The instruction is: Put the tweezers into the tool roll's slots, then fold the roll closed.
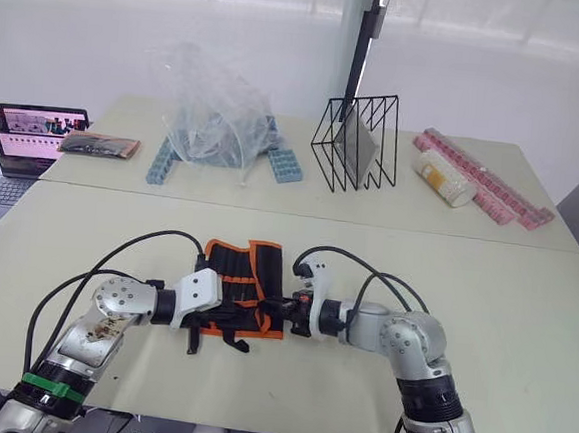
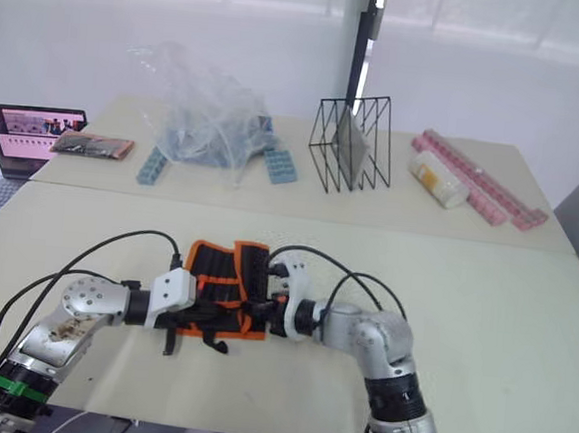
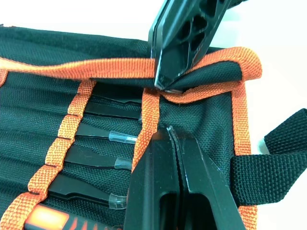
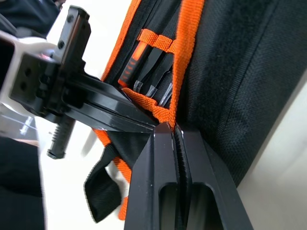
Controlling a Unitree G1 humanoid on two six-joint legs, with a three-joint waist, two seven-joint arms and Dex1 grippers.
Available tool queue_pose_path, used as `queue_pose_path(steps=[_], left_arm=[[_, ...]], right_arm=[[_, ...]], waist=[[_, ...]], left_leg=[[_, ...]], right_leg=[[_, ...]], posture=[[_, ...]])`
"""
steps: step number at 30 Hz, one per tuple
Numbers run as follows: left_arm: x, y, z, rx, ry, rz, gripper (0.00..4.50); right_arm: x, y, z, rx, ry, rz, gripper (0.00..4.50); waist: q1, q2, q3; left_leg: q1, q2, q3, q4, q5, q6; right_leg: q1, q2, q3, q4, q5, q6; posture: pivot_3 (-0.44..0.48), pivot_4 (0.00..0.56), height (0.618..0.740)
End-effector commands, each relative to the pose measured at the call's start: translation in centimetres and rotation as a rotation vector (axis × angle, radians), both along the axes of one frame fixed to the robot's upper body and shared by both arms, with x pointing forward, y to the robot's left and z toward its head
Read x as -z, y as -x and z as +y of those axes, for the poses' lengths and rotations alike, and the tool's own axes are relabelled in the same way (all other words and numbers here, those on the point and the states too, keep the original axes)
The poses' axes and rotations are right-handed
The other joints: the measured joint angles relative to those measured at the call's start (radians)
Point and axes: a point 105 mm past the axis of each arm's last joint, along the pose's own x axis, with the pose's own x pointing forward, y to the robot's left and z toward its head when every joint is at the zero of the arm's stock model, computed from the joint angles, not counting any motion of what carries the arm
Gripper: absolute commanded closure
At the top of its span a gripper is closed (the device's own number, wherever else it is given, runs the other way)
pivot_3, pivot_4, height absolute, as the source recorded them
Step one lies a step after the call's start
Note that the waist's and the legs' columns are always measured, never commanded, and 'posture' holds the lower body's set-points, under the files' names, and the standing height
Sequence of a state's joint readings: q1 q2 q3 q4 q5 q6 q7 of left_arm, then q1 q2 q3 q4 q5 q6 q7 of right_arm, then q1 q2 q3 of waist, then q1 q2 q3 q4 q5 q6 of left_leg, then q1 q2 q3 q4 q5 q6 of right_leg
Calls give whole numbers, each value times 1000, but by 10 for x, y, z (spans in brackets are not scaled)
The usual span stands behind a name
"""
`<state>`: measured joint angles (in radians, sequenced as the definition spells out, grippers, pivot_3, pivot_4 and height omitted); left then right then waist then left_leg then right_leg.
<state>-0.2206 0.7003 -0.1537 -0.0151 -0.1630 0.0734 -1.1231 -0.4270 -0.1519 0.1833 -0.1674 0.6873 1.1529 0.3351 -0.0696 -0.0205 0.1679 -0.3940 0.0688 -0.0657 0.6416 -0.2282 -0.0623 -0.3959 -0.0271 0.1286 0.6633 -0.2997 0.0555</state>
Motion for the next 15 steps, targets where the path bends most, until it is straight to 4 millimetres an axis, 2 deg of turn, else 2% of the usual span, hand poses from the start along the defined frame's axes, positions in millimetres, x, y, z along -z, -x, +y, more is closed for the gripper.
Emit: queue_pose_path(steps=[1,5,6,12,15], left_arm=[[7,3,9,-34,-27,36,4500],[6,5,12,-45,-30,36,4500],[6,6,12,-48,-31,37,4500],[6,9,16,-59,-39,40,4500],[6,10,17,-64,-42,41,4500]], right_arm=[[37,1,-15,42,131,65,4488],[43,2,-13,29,135,65,4488],[43,3,-12,21,114,80,3902],[27,1,-11,12,-42,141,1982],[22,-3,-18,14,-70,143,1982]], waist=[[-1,0,0],[-4,0,-1],[-4,0,-1],[-5,0,-1],[-3,0,-1]], left_leg=[[1,0,0,0,0,0],[6,0,0,-1,0,0],[6,0,0,-1,0,0],[8,0,0,-2,0,0],[8,0,0,-2,0,0]], right_leg=[[1,0,0,0,0,0],[5,0,0,0,0,0],[5,0,0,0,0,0],[6,0,0,0,0,-1],[6,0,0,0,0,-1]], posture=[[0,150,720],[0,150,720],[0,150,720],[0,150,720],[0,150,720]])
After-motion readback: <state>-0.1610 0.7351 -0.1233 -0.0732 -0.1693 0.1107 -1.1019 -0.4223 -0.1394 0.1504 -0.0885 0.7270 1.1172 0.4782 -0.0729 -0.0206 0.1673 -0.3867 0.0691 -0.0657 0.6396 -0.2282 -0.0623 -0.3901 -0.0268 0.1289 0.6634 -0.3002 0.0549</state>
